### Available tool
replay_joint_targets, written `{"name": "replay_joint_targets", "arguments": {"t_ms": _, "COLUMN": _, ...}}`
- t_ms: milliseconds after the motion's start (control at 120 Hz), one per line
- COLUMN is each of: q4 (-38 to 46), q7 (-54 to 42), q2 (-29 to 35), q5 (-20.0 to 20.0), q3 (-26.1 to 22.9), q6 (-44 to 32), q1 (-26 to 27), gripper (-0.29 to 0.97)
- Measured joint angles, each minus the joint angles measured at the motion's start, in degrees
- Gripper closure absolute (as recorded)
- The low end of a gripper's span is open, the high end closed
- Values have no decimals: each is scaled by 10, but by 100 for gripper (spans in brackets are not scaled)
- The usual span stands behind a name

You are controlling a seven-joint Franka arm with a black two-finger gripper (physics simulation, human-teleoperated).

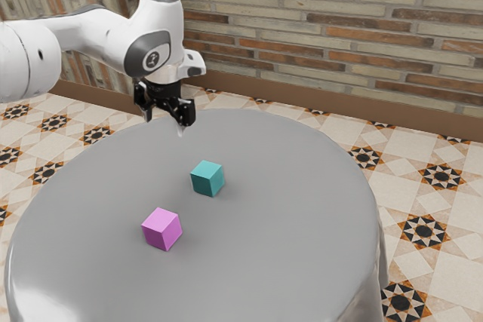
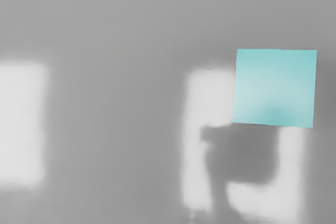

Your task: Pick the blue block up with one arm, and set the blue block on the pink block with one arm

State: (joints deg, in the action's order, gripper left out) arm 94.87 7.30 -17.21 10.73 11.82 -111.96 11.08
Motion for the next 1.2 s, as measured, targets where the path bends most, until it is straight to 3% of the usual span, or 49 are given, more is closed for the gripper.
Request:
{"name": "replay_joint_targets", "arguments": {"t_ms": 475, "q4": 18, "q7": 9, "q2": -82, "q5": -90, "q3": -4, "q6": -70, "q1": -17, "gripper": 0}}
{"name": "replay_joint_targets", "arguments": {"t_ms": 1200, "q4": -108, "q7": 10, "q2": -221, "q5": -124, "q3": -21, "q6": -80, "q1": -29, "gripper": 0}}
